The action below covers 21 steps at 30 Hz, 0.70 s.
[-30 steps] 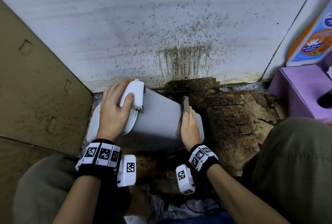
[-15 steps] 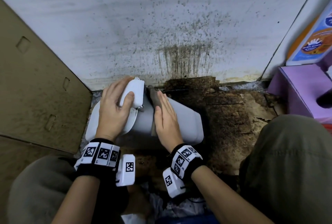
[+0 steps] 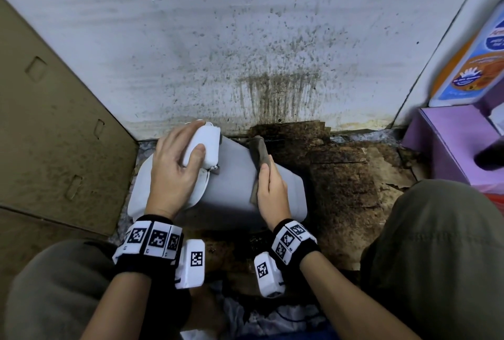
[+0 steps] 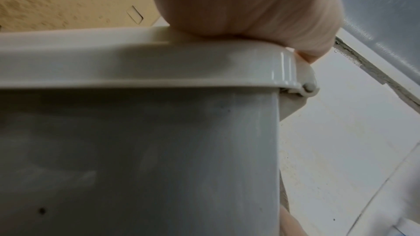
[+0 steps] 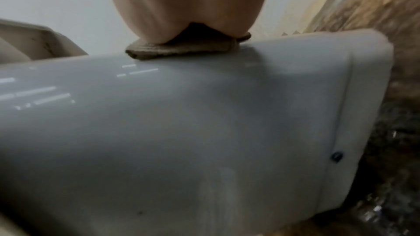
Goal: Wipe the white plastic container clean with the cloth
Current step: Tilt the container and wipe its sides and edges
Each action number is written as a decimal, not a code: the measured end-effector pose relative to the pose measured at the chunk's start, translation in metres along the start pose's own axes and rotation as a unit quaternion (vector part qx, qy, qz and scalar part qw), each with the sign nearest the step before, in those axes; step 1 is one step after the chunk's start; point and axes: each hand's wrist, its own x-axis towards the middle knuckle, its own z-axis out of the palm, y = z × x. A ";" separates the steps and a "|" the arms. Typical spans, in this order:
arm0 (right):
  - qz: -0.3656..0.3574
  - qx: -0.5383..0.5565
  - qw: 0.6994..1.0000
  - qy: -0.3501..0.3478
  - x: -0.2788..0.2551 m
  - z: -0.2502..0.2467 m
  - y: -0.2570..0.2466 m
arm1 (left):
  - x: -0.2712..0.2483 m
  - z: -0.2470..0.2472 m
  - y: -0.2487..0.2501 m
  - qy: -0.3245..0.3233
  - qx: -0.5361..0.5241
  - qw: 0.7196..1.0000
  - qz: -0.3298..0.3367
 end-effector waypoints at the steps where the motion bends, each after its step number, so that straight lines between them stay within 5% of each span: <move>1: 0.016 0.008 1.000 0.010 0.000 0.002 -0.001 | 0.000 0.000 0.000 0.000 0.000 1.000 0.001; 4: 0.079 0.077 0.993 0.043 0.002 0.005 -0.018 | 0.000 0.001 0.000 -0.001 0.001 1.000 0.001; 7: 0.195 0.279 0.938 0.062 0.014 0.003 -0.039 | 0.001 0.003 0.001 -0.003 -0.001 1.000 0.009; 11: 0.202 0.410 0.889 -0.014 0.014 -0.003 -0.076 | 0.003 0.012 0.007 -0.022 0.012 1.000 0.013; 14: 0.142 0.377 0.913 -0.066 0.003 -0.003 -0.098 | 0.004 0.020 0.016 -0.030 -0.007 1.000 0.005; 21: 0.037 0.264 0.961 -0.066 -0.009 -0.025 -0.111 | 0.002 0.028 0.039 -0.062 -0.167 0.981 -0.078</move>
